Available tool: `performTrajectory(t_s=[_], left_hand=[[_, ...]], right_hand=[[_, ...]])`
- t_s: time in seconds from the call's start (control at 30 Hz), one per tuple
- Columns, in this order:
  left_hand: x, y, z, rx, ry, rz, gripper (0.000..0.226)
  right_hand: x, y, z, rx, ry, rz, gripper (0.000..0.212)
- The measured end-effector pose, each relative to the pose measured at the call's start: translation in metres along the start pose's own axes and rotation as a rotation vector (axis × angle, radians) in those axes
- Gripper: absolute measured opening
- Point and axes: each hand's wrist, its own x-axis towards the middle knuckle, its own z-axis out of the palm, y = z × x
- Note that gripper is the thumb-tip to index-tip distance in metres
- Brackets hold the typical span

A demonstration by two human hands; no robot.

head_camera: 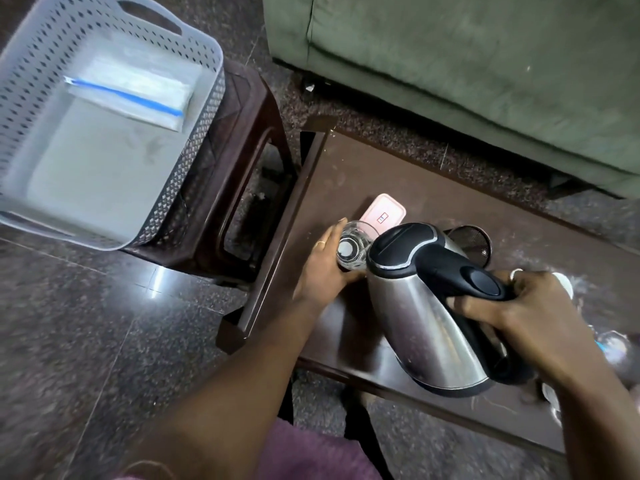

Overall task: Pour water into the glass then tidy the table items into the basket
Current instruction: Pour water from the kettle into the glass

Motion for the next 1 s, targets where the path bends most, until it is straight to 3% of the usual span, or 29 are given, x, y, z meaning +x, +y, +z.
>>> performTrajectory(t_s=[0.37, 1.0], left_hand=[[0.001, -0.001, -0.003, 0.043, 0.009, 0.034, 0.097], [0.001, -0.003, 0.001, 0.052, 0.049, 0.030, 0.094]], right_hand=[[0.007, -0.008, 0.012, -0.105, 0.011, 0.088, 0.018], [0.011, -0.009, 0.007, -0.173, -0.081, 0.078, 0.020]])
